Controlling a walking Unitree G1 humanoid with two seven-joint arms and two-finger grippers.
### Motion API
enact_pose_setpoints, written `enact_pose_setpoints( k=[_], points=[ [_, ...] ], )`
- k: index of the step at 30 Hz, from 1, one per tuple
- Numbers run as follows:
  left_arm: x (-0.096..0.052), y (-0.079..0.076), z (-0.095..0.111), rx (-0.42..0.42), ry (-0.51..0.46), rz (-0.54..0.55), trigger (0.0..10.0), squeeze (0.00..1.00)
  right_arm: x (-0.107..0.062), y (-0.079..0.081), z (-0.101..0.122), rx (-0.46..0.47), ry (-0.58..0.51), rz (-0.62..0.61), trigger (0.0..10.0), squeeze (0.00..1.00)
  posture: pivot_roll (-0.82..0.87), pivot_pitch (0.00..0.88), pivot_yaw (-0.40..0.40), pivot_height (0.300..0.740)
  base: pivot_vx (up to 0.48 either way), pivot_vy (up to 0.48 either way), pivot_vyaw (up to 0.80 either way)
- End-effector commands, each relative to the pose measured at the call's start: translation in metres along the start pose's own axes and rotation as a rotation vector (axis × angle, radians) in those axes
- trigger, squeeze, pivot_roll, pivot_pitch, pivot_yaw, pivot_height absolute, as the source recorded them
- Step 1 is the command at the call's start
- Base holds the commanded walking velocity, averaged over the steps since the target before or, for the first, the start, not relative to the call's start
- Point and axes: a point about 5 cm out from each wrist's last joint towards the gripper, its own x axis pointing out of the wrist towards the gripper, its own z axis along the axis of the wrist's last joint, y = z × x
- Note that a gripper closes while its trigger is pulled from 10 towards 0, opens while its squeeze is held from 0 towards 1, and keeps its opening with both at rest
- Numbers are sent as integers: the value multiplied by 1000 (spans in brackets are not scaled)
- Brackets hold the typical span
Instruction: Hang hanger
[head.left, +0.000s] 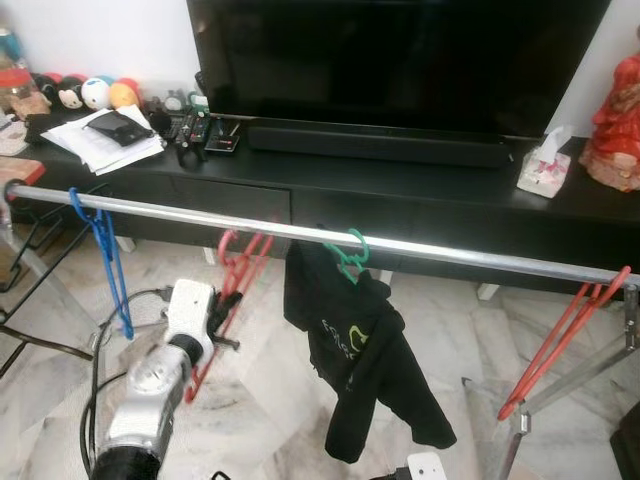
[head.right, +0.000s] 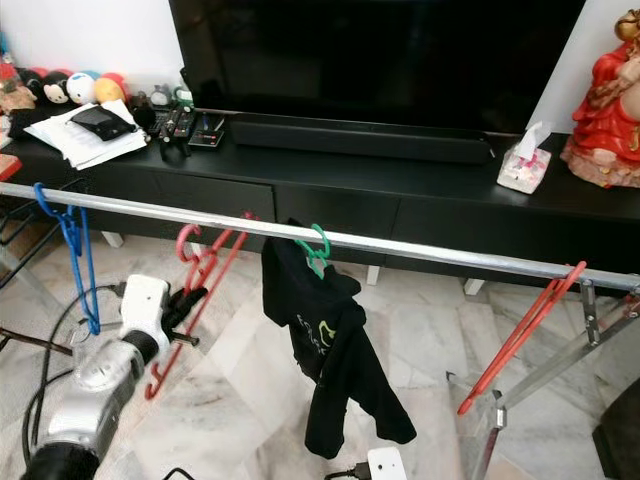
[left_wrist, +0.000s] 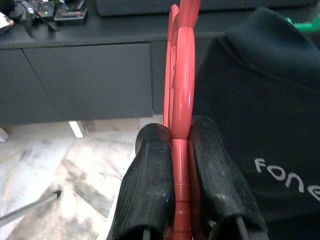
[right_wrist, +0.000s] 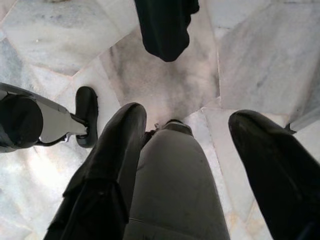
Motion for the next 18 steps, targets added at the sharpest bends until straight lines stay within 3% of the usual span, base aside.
enact_pose_setpoints(
  k=[1,7,14,18],
  points=[
    [3,2,4,10,-10,-6,10000,0,-1,2,-7,12,26,3,10000,0,-59,61,-13,740,0,0,0],
    [16,0,11,22,-15,-3,10000,0,-1,2,-8,16,25,2,10000,0,-62,63,-13,740,0,0,0],
    [43,-13,25,46,-17,-12,10000,0,-1,-1,-5,10,20,-2,10000,0,-67,59,-15,740,0,0,0],
    [47,-11,27,45,-8,11,10000,0,-1,-2,-5,8,18,-2,10000,0,-67,60,-15,740,0,0,0]
  ],
)
